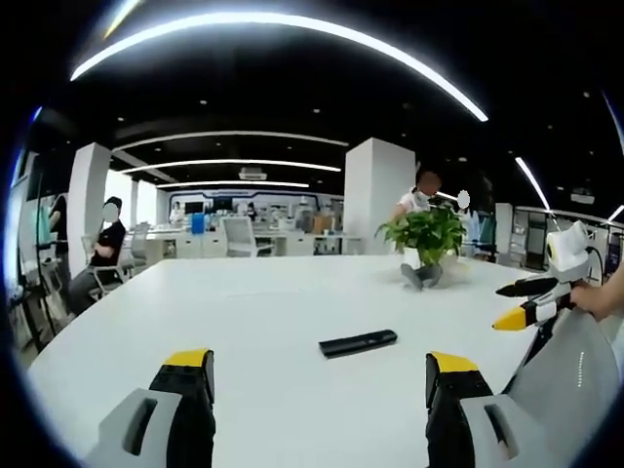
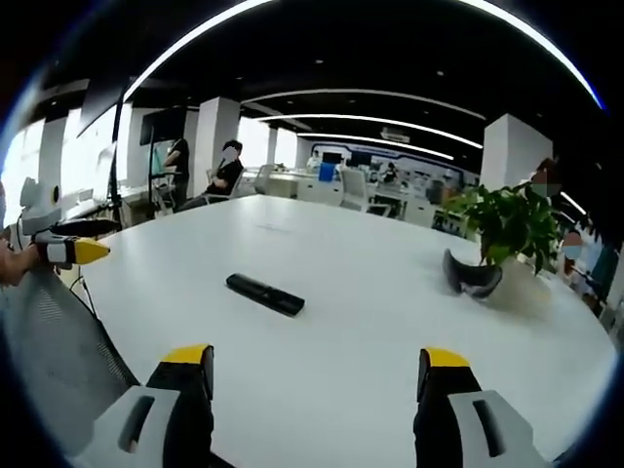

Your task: Press the specified remote control buttons in sequence, fully releasing each button before pressing the next.

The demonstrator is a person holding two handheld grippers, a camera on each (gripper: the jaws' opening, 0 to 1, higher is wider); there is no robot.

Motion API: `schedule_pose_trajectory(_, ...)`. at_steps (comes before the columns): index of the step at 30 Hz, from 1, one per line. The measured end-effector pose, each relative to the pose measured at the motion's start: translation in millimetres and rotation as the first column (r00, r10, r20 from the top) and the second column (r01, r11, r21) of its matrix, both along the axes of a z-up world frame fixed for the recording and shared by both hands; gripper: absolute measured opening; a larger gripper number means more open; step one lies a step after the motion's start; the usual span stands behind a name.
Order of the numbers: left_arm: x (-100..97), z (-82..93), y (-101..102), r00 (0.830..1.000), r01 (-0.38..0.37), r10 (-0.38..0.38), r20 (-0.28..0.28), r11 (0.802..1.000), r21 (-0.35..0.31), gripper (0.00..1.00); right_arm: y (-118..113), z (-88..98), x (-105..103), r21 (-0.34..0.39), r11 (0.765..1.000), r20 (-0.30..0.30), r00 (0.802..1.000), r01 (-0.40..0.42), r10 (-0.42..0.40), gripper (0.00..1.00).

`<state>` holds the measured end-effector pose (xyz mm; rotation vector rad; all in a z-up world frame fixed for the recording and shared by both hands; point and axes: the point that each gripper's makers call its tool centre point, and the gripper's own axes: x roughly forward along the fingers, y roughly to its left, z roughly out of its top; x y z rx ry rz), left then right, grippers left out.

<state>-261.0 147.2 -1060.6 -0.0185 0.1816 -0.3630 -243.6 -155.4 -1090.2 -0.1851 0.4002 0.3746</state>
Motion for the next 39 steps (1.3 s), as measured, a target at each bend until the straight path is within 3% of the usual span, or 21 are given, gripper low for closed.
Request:
schedule_pose_trajectory(5,0.6,2.2,2.8,1.000,-0.015,0.016,0.014,1.000,-0.010,0.94,3.5,-4.6,-2.4,-0.009,1.000,-0.025,0.999,-0.021,0.020,0.86)
schedule_pose_trajectory(28,0.8,3.8,2.8,1.000,-0.014,0.015,0.019,1.000,-0.019,0.95,3.2,-6.7,-1.2,-0.004,1.000,-0.034,0.999,-0.019,0.019,0.84)
schedule_pose_trajectory(35,-0.2,0.6,-2.3,1.000,0.010,-0.010,-0.003,1.000,-0.018,0.99,4.0,-8.6,-2.5,-0.002,1.000,-0.046,0.999,-0.025,0.025,0.83)
schedule_pose_trajectory(39,-1.6,-5.7,-9.2,0.998,0.042,-0.041,-0.036,0.999,0.026,1.00,4.2,-7.8,-2.7,0.002,1.000,-0.046,0.999,-0.022,0.022,0.82)
